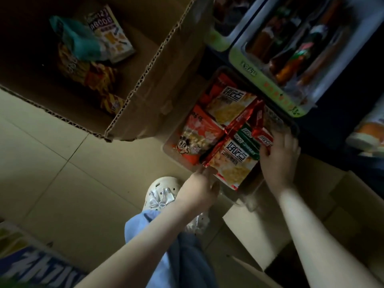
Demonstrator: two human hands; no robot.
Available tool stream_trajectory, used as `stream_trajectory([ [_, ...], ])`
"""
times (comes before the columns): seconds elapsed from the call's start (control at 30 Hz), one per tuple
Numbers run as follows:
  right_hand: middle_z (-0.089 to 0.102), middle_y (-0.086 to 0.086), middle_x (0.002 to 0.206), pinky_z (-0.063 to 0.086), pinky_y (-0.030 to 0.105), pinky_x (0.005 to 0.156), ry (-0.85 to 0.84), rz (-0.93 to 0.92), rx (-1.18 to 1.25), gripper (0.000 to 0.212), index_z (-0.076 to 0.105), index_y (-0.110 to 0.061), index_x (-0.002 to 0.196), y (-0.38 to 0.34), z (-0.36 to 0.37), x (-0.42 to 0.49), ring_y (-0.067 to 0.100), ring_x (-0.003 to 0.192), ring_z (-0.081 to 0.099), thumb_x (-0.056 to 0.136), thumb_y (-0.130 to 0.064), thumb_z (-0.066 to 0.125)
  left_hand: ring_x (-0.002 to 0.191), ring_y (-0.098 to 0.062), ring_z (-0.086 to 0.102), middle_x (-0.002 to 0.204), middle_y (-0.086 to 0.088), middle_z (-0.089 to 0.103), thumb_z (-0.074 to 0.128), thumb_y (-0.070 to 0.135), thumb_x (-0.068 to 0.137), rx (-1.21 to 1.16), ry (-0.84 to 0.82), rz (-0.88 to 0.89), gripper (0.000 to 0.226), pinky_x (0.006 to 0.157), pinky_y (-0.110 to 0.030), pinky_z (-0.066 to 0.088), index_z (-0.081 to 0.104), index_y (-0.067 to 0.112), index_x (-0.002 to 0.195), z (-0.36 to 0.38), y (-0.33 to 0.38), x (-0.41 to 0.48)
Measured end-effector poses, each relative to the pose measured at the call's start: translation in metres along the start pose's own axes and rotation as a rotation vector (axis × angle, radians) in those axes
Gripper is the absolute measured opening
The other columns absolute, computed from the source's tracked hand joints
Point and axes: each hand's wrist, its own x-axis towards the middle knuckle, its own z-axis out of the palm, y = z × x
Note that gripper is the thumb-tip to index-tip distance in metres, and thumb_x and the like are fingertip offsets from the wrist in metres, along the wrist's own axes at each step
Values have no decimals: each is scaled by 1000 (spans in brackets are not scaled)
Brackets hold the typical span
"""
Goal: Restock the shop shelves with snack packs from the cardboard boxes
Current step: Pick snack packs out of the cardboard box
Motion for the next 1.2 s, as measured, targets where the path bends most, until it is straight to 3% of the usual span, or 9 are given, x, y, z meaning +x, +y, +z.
stream_trajectory([
  [0.13,57,16,110,44,49,84,103,-148,77,43,55,-3,121,-3,-14,-38,29,101,46,82,-12,69,97,-19,61,105,-4,64,57,24,95,-872,-156,-382,16,83,-24,48,61,15,107,-10,26,8],
  [0.2,51,9,110,44,46,79,141,-258,116,42,51,-7,125,-8,-24,-56,26,97,45,86,-19,63,101,-20,64,111,-8,66,64,50,80,-1108,-184,-486,48,92,-33,50,59,15,112,-15,33,11],
  [0.3,53,5,103,39,36,77,158,-428,139,42,52,-9,125,-19,-32,-80,23,90,48,86,-17,65,100,-23,67,110,-10,70,70,65,60,-1148,-218,-489,81,82,-33,54,59,13,120,-28,40,13],
  [0.47,52,-1,109,37,33,82,47,-608,203,36,52,-15,121,-47,-20,-99,19,92,50,86,-20,57,79,-21,71,100,-15,72,72,10,83,-1082,-66,-403,40,67,-29,57,60,-2,119,-28,16,8],
  [0.53,59,0,111,34,32,84,-114,-625,214,37,51,-19,119,-50,-11,-93,18,99,49,85,-32,55,83,-24,71,101,-18,72,74,8,73,-1029,27,-375,45,69,-30,58,61,-2,115,-34,-8,2],
  [0.67,54,6,130,28,31,94,-280,-144,351,48,48,-20,131,-57,3,-66,19,120,41,93,-48,43,96,-31,69,112,-20,67,83,16,72,-912,158,-435,61,80,-39,58,49,2,121,-54,-52,-6],
  [0.83,38,7,145,46,21,83,-331,627,987,73,20,-21,150,-74,13,-7,18,128,44,92,-27,63,94,-21,69,112,-11,65,71,12,84,-984,269,-462,48,70,-27,58,43,9,122,-66,-74,-13],
  [0.97,40,10,131,43,29,86,-276,924,1066,78,14,-19,140,-99,25,31,21,108,48,86,-28,70,98,-23,68,114,-12,65,70,11,84,-1029,299,-454,49,77,-32,57,43,8,125,-62,-73,-5],
  [1.2,50,16,131,53,43,91,-203,1026,1061,54,29,-19,124,-105,32,42,26,108,60,85,-9,65,100,-24,69,115,-12,66,73,15,84,-1017,301,-407,51,79,-35,58,45,8,125,-63,-66,-8],
])
